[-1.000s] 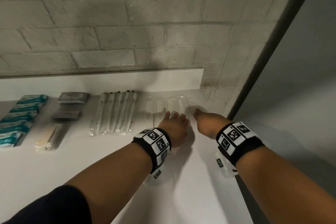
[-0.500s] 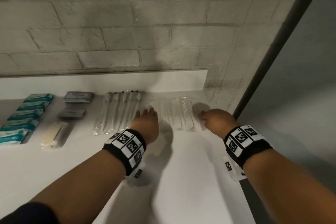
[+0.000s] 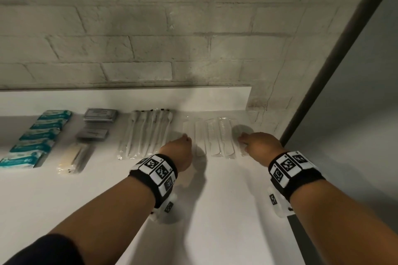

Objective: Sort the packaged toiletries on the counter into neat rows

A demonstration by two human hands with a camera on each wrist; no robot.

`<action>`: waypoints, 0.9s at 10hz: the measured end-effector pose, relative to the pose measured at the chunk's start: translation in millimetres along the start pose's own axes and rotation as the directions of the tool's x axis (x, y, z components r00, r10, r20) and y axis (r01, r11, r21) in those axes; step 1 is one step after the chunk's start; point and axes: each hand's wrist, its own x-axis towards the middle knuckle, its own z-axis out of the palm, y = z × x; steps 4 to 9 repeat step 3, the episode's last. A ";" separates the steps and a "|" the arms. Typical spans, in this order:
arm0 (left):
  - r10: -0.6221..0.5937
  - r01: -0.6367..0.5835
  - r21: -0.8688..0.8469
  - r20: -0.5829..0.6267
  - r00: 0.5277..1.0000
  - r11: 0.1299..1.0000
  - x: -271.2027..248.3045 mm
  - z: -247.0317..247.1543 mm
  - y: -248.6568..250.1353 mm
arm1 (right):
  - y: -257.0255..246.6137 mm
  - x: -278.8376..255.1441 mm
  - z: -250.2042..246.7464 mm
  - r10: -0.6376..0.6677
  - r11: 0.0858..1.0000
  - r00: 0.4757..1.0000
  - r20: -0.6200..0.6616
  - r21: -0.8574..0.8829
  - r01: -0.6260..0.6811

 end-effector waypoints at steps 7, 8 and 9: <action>0.031 -0.041 -0.082 -0.128 0.991 0.996 -70.2 -9.1 0.1 | 8.6 -56.8 5.5 0.003 0.959 0.995 0.096 0.282 -0.031; 0.031 -0.041 -0.082 -0.128 0.991 0.996 -70.2 -9.1 0.1 | 8.6 -56.8 5.5 0.003 0.959 0.995 0.096 0.282 -0.031; 0.031 -0.041 -0.082 -0.128 0.991 0.996 -70.2 -9.1 0.1 | 8.6 -56.8 5.5 0.003 0.959 0.995 0.096 0.282 -0.031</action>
